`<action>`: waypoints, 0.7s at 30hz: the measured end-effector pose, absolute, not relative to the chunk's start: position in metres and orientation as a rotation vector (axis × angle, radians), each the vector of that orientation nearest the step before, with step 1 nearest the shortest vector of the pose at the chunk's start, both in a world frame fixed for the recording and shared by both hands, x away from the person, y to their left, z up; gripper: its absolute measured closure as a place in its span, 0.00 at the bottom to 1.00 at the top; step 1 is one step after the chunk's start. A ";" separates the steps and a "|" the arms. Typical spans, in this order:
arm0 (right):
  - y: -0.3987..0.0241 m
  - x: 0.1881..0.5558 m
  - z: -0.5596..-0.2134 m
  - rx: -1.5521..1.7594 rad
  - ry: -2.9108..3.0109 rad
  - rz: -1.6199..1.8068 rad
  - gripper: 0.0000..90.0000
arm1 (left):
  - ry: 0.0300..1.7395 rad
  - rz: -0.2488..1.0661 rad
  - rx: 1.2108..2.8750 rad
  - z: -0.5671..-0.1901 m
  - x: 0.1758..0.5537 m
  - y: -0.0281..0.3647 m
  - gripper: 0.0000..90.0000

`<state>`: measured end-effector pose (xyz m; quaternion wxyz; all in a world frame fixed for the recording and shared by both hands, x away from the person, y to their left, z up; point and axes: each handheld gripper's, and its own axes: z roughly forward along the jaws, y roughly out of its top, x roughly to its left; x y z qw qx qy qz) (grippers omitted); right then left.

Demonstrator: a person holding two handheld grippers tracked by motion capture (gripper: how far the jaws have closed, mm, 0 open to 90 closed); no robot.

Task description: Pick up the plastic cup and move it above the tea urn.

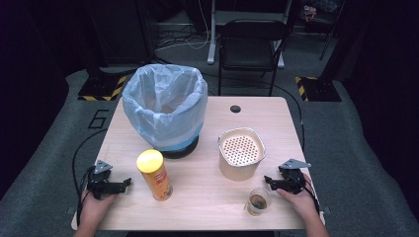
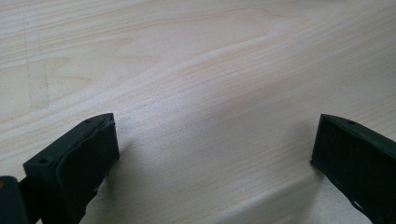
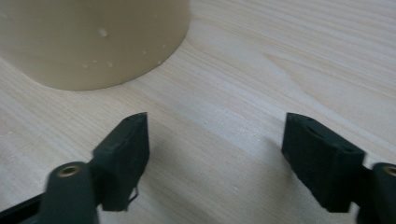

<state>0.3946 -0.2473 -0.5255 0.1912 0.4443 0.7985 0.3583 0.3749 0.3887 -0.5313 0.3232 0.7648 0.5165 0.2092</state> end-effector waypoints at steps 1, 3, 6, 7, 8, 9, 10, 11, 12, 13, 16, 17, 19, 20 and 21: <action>-0.248 0.395 -0.525 1.232 2.249 1.001 0.30 | 1.356 0.549 2.007 -0.531 0.375 0.389 0.00; -0.246 0.393 -0.524 1.260 2.257 0.994 0.31 | 1.355 0.549 2.007 -0.531 0.375 0.389 0.00; -0.247 0.394 -0.521 1.250 2.261 0.973 0.31 | 1.356 0.549 2.007 -0.531 0.375 0.389 0.00; -0.246 0.393 -0.520 1.275 2.249 0.981 0.31 | 1.356 0.550 2.007 -0.531 0.375 0.389 0.00; -0.246 0.392 -0.519 1.275 2.245 0.980 0.31 | 1.356 0.549 2.006 -0.531 0.375 0.389 0.00; -0.247 0.392 -0.516 1.270 2.258 0.974 0.31 | 1.356 0.549 2.007 -0.531 0.375 0.389 0.00; -0.248 0.391 -0.515 1.256 2.262 0.963 0.31 | 1.356 0.549 2.006 -0.531 0.375 0.389 0.00; -0.247 0.390 -0.512 1.272 2.247 0.971 0.31 | 1.356 0.549 2.007 -0.531 0.375 0.389 0.00; -0.248 0.389 -0.509 1.249 2.250 0.971 0.31 | 1.356 0.550 2.006 -0.531 0.375 0.389 0.00; -0.247 0.387 -0.506 1.270 2.234 0.977 0.31 | 1.357 0.550 2.006 -0.531 0.375 0.389 0.00; -0.246 0.382 -0.492 1.242 2.237 1.007 0.31 | 1.358 0.551 2.005 -0.531 0.375 0.389 0.00; -0.244 0.380 -0.486 1.242 2.227 1.009 0.31 | 1.358 0.551 2.005 -0.531 0.375 0.389 0.00; -0.244 0.378 -0.479 1.224 2.223 1.030 0.31 | 1.358 0.551 2.005 -0.531 0.375 0.389 0.00; -0.243 0.377 -0.475 1.217 2.225 1.036 0.30 | 1.359 0.551 2.005 -0.531 0.375 0.388 0.00; -0.243 0.375 -0.468 1.200 2.227 1.059 0.30 | 1.358 0.551 2.005 -0.531 0.375 0.389 0.00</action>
